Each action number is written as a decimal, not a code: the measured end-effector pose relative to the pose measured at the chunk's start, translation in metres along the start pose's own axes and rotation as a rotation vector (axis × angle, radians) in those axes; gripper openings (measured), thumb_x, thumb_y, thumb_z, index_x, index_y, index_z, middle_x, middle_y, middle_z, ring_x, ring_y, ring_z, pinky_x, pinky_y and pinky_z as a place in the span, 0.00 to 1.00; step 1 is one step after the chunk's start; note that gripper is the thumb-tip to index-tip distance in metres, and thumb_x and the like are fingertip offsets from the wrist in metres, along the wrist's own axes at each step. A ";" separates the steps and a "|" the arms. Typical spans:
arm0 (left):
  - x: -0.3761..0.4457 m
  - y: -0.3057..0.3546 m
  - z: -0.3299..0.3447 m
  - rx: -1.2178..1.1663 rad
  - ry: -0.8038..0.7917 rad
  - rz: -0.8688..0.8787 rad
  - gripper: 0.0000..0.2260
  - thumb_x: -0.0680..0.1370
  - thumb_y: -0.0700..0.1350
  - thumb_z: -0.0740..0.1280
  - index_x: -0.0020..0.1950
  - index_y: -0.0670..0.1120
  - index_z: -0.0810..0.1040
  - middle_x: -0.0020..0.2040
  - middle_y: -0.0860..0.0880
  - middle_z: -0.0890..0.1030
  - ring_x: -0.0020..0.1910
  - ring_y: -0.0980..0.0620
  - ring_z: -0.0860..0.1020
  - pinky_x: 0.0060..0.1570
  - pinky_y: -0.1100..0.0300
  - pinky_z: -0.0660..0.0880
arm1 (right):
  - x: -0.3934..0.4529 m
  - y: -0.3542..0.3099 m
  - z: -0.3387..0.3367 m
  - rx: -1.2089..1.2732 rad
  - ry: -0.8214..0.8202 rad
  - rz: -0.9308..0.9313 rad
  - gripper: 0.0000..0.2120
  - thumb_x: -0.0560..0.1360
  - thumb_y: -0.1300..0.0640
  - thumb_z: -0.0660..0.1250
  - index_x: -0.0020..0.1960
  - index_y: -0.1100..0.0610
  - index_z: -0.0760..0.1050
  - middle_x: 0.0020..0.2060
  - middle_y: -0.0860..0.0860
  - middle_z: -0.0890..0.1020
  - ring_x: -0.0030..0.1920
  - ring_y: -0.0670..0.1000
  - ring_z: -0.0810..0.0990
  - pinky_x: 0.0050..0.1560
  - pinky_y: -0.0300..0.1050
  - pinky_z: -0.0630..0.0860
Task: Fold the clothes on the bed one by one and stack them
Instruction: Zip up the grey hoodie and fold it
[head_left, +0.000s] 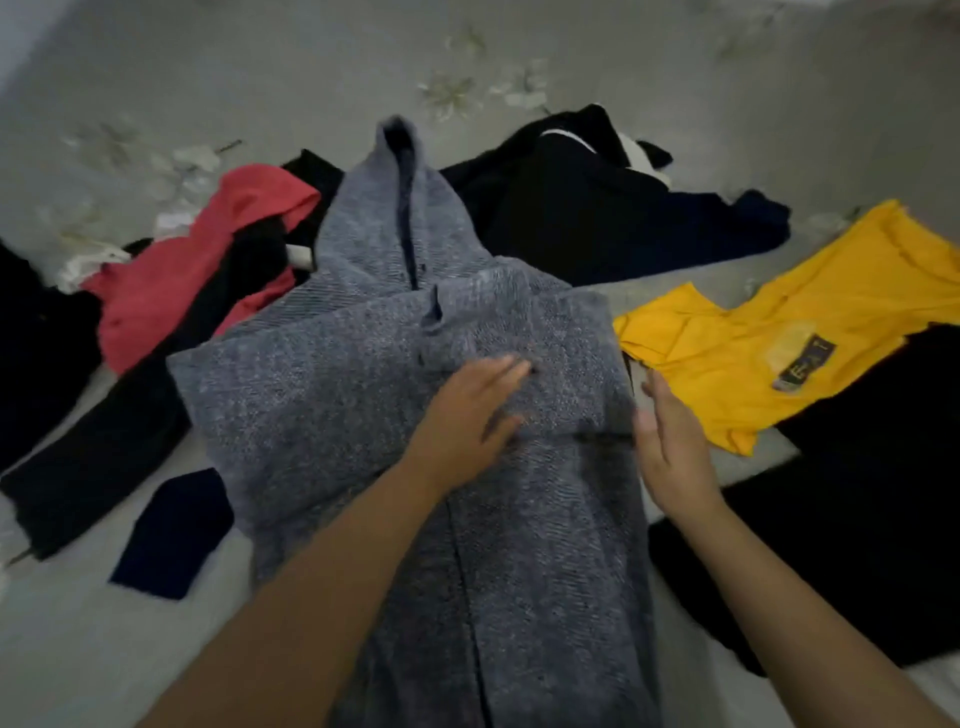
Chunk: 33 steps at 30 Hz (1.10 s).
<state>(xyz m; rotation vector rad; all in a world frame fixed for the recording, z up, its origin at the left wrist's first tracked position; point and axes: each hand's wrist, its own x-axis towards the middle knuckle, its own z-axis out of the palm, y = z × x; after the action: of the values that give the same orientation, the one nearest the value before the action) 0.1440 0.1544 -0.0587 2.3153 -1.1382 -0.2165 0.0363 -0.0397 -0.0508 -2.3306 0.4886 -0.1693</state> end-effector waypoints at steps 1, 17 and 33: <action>-0.009 -0.007 0.001 0.064 0.034 -0.036 0.22 0.76 0.49 0.58 0.67 0.40 0.68 0.63 0.39 0.75 0.62 0.38 0.73 0.59 0.39 0.68 | 0.003 0.003 0.005 0.007 -0.014 0.003 0.39 0.74 0.33 0.45 0.70 0.64 0.60 0.63 0.64 0.72 0.63 0.62 0.71 0.64 0.49 0.64; -0.087 -0.102 -0.011 0.516 -0.208 -0.427 0.34 0.73 0.69 0.49 0.69 0.46 0.64 0.66 0.37 0.70 0.65 0.38 0.60 0.54 0.33 0.63 | 0.092 -0.058 0.096 -0.229 0.139 -0.225 0.12 0.72 0.54 0.67 0.41 0.65 0.78 0.38 0.58 0.78 0.39 0.58 0.77 0.37 0.44 0.67; -0.075 -0.111 -0.065 0.253 -0.390 -0.275 0.45 0.69 0.73 0.36 0.73 0.43 0.59 0.73 0.43 0.60 0.72 0.40 0.59 0.67 0.40 0.57 | 0.037 -0.016 0.057 -0.332 0.259 0.459 0.24 0.76 0.49 0.61 0.60 0.69 0.69 0.59 0.66 0.72 0.61 0.64 0.69 0.56 0.55 0.67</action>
<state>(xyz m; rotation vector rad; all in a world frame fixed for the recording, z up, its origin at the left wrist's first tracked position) 0.1965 0.2931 -0.0702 2.7352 -1.0676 -0.6874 0.0899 -0.0070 -0.0818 -2.4493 1.2455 -0.1799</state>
